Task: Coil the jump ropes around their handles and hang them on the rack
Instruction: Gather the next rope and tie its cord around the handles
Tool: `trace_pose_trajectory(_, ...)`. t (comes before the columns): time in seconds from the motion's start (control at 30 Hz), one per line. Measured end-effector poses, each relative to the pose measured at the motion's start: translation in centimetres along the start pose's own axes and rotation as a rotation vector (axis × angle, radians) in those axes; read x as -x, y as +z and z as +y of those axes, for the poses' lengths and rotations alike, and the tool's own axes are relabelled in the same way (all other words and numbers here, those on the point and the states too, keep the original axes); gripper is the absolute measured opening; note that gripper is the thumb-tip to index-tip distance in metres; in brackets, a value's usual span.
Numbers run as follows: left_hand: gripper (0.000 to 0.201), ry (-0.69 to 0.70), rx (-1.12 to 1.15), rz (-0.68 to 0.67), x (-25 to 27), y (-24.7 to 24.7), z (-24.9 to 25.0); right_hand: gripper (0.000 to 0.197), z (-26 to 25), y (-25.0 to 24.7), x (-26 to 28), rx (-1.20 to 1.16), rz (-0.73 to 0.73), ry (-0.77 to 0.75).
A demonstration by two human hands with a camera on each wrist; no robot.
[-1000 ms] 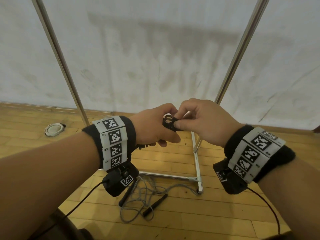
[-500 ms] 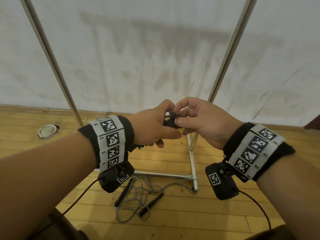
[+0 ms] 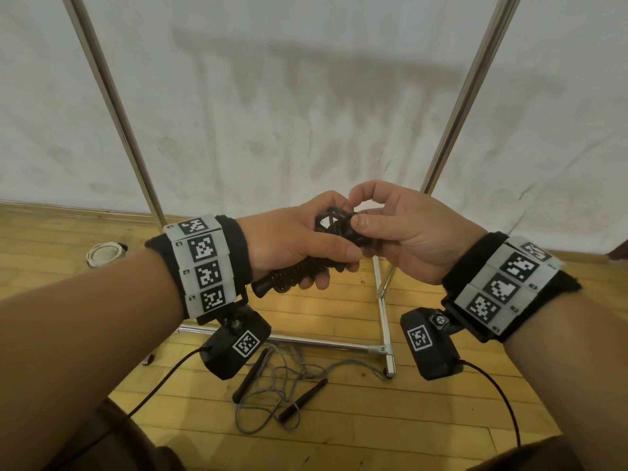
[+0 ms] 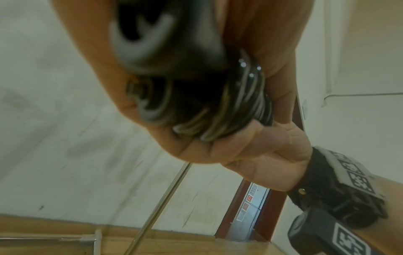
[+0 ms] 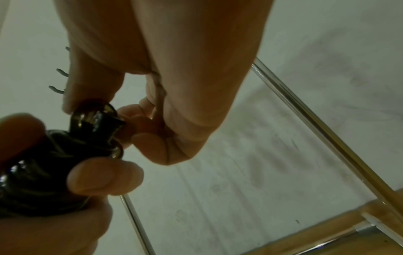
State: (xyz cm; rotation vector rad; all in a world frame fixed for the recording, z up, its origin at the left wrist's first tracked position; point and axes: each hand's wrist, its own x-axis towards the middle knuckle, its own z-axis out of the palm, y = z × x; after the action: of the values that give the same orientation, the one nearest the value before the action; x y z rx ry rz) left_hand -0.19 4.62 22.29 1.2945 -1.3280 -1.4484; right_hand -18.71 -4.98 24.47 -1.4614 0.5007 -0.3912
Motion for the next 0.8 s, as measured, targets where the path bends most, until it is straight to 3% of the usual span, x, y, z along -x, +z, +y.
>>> trace_pose_trajectory(0.17,0.044,0.024,0.014,-0.003,0.3,-0.4,-0.3,0.03,-0.1,0.6,-0.4,-0.003,-0.019,-0.013)
trace_pose_trajectory(0.33,0.04,0.017,-0.066,0.07,1.2,-1.8,-0.2,0.039,-0.5,-0.5,-0.5,-0.112,0.062,-0.018)
trace_pose_trajectory(0.4,0.037,-0.005,-0.179,0.141,1.4,-2.3,-0.5,0.032,-0.4,-0.8,-0.4,-0.058,0.03,0.022)
trace_pose_trajectory(0.5,0.033,-0.025,-0.526,0.354,1.1,-2.6,-1.1,0.015,-0.3,-0.4,-0.6,0.088,0.027,0.082)
trace_pose_trajectory(0.57,0.034,-0.005,-0.704,0.433,0.5,-2.6,-1.3,0.015,-0.3,0.1,-1.0,0.134,0.055,0.068)
trace_pose_trajectory(0.7,0.037,-0.007,-0.838,0.484,-0.2,-2.6,-1.2,0.019,0.2,1.3,-1.8,0.089,0.169,-0.05)
trace_pose_trajectory(0.8,0.047,-0.015,-0.899,0.452,-0.2,-2.5,-0.9,0.017,0.6,1.3,-2.3,-0.1,0.296,-0.069)
